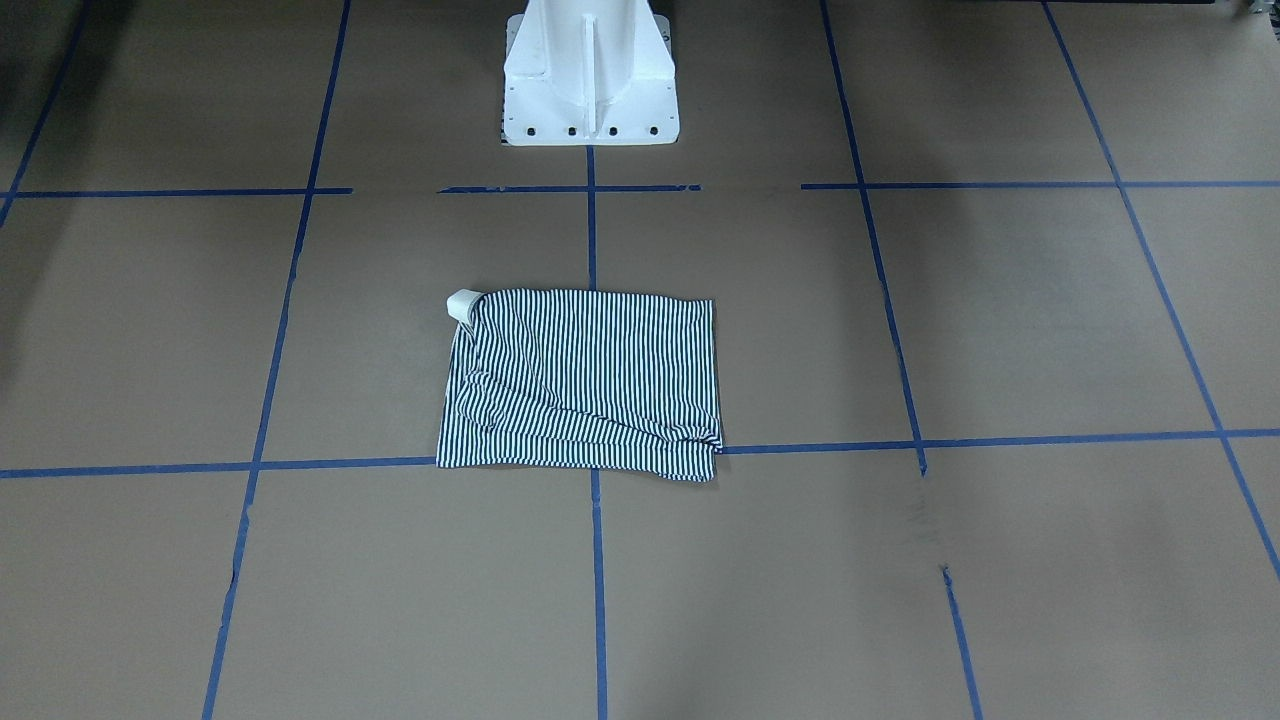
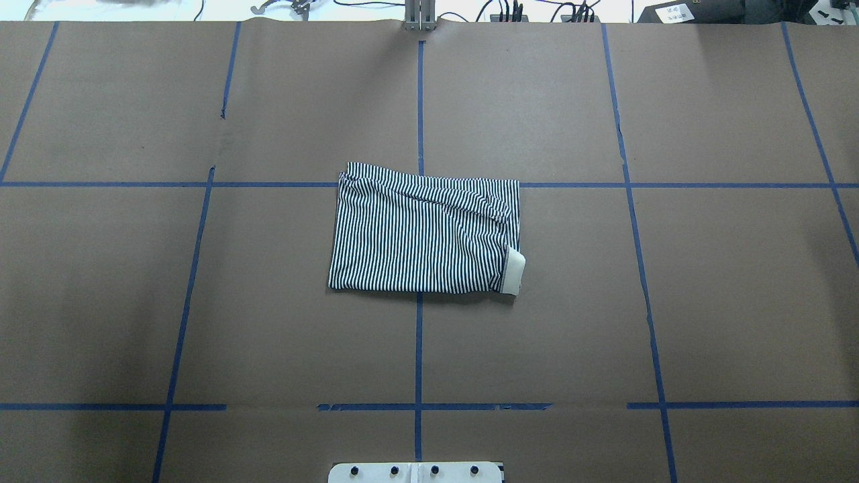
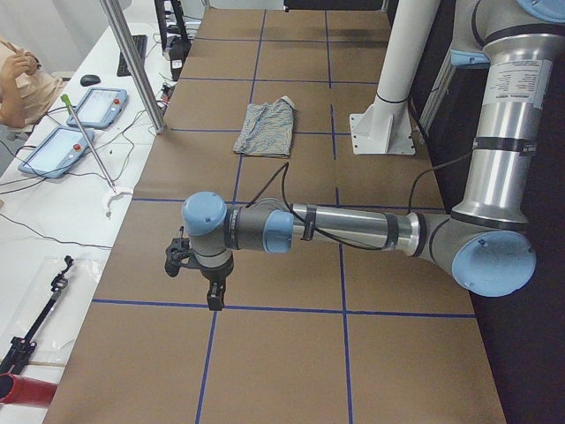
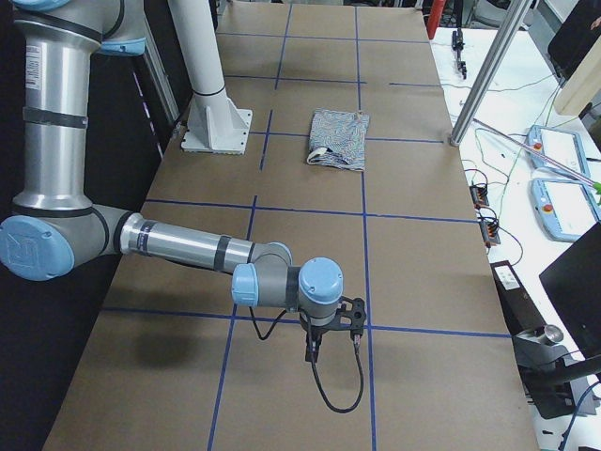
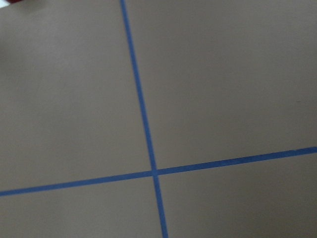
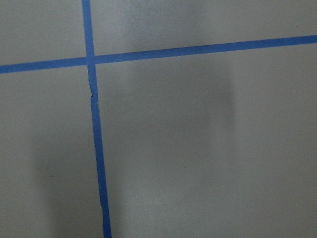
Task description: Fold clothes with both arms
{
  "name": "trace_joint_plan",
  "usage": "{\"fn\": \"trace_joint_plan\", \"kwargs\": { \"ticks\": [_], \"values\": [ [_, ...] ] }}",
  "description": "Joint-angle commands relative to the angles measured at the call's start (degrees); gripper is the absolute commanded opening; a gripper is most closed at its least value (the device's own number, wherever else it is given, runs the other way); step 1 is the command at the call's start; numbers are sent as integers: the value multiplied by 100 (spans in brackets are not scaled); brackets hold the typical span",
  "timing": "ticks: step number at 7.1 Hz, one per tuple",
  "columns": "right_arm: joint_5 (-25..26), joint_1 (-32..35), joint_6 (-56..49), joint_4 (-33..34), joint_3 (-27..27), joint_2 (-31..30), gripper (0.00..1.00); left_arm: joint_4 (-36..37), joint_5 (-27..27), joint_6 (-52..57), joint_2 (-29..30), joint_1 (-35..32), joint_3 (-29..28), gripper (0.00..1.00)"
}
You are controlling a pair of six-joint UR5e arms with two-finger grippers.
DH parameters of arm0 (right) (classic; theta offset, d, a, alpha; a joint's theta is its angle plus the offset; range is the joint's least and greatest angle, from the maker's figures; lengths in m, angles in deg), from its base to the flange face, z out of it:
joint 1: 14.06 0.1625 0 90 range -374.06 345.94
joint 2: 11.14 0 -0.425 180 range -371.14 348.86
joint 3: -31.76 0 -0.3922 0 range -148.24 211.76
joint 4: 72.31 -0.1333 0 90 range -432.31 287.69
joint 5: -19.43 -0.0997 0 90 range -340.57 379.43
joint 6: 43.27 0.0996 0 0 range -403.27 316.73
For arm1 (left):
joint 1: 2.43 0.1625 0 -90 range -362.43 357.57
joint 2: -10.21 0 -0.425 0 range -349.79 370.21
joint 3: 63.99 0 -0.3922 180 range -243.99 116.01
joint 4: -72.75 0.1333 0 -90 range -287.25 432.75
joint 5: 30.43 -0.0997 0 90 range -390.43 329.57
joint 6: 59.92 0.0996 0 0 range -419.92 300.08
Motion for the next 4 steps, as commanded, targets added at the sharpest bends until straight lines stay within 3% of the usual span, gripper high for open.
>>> {"fn": "trace_joint_plan", "kwargs": {
  "ticks": [1, 3, 4],
  "values": [
    [-2, 150, 172, 15, -5, 8, 100, -443, 93, 468, -158, -55, -548, 100],
    [15, 141, 164, -2, -13, 61, 100, -619, 328, 231, -220, -55, -541, 100],
    [15, 2, 163, -28, -14, 69, 100, -1186, 356, 187, -334, -46, -489, 100]
  ]
}}
